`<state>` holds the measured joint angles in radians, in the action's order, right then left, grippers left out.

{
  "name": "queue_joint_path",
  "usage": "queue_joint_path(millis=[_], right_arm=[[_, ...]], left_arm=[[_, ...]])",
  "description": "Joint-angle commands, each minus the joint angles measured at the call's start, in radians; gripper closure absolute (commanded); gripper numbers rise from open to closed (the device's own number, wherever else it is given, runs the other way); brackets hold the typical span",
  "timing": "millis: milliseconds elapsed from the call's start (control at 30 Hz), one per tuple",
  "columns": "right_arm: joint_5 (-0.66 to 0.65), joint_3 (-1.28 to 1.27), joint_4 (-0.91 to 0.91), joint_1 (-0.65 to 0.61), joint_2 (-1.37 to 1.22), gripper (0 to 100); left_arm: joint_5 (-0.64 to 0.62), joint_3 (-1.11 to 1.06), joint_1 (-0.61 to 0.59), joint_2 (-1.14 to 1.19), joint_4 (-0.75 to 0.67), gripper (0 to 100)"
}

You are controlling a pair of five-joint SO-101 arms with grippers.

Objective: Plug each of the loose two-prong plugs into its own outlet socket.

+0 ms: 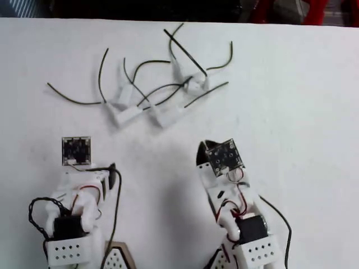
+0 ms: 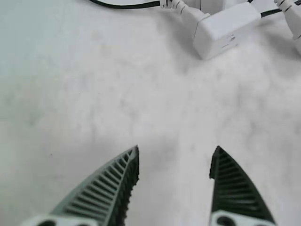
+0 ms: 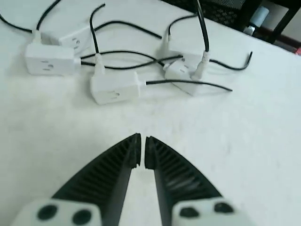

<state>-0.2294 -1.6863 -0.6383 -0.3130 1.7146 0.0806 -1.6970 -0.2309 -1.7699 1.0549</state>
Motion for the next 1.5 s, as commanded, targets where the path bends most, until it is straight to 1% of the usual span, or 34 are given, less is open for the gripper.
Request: queue_joint_path(millis=[0,233,533,667,733,833,900,1133,1467], right_arm=[[-0.003,-0.008,-0.131,0.022,0.050,97.8],[-0.006,-0.006,-0.386,0.041,0.082,97.8],[-0.008,-0.006,-0.628,0.041,0.082,98.0],[-0.009,-0.006,-0.628,0.041,0.082,98.0],[-0.009,-0.006,-0.628,0.041,0.082,98.0],[-0.011,-0.006,-0.628,0.041,0.082,98.0],[-0.011,-0.006,-0.628,0.041,0.082,98.0],[-0.011,-0.006,-0.628,0.041,0.082,98.0],[-0.011,-0.006,-0.628,0.041,0.082,98.0]], left_arm=[[0.003,0.002,-0.008,0.004,0.002,76],[0.002,0.002,-0.008,0.004,0.002,76],[0.003,0.002,-0.007,0.004,0.002,76],[0.002,0.002,0.004,0.005,0.029,76],[0.003,0.002,0.044,0.005,0.054,76],[0.008,0.002,0.124,0.005,0.143,76],[0.008,0.002,0.147,0.001,0.189,76],[0.000,0.002,0.096,0.001,0.192,76],[0.005,0.002,0.101,0.001,0.192,75]])
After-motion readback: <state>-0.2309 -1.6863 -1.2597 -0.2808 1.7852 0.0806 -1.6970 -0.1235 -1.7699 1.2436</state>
